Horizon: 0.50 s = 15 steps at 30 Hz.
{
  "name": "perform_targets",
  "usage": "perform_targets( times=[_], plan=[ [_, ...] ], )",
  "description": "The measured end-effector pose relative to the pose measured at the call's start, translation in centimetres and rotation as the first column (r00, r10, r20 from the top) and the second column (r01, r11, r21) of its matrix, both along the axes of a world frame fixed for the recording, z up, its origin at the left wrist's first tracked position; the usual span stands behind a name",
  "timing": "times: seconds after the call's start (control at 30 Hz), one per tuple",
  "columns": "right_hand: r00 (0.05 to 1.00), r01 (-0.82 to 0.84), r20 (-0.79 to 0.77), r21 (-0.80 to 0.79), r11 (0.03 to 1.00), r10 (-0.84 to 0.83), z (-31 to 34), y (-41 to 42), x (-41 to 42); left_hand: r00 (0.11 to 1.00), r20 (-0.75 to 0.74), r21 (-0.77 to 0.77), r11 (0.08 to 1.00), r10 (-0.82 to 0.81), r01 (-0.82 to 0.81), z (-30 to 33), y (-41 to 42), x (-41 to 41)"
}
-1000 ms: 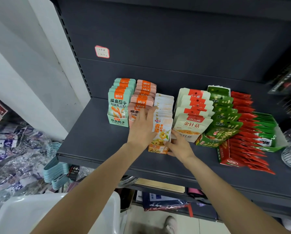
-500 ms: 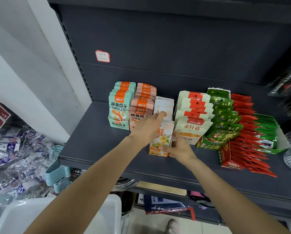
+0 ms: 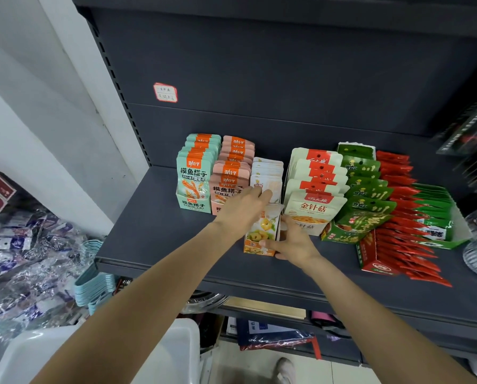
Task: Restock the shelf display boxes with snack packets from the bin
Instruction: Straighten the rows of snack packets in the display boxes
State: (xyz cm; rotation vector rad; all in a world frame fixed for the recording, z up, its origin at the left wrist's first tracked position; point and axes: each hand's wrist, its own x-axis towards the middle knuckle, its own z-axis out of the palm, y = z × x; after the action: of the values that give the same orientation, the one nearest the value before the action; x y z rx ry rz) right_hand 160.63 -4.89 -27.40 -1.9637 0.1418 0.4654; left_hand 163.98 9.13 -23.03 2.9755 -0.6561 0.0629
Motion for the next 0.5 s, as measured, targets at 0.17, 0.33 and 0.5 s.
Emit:
perform_targets(
  times=[0.17,0.33,0.5],
  plan=[
    [1.000,0.003,0.005,-0.006,1.000,-0.003,0.0,0.0,-0.2,0.994,0.109,-0.050,0.999,-0.010,0.015,0.6,0.5,0.1],
    [1.000,-0.013,-0.011,-0.015,1.000,0.012,0.1,0.0,0.1,0.995,0.100,0.057,0.998,0.026,-0.032,1.6,1.2,1.8],
    [0.999,-0.010,-0.033,0.013,1.000,0.010,0.1,0.0,0.0,0.997,0.070,0.032,0.999,0.035,-0.038,2.0,1.0,3.0]
  ],
)
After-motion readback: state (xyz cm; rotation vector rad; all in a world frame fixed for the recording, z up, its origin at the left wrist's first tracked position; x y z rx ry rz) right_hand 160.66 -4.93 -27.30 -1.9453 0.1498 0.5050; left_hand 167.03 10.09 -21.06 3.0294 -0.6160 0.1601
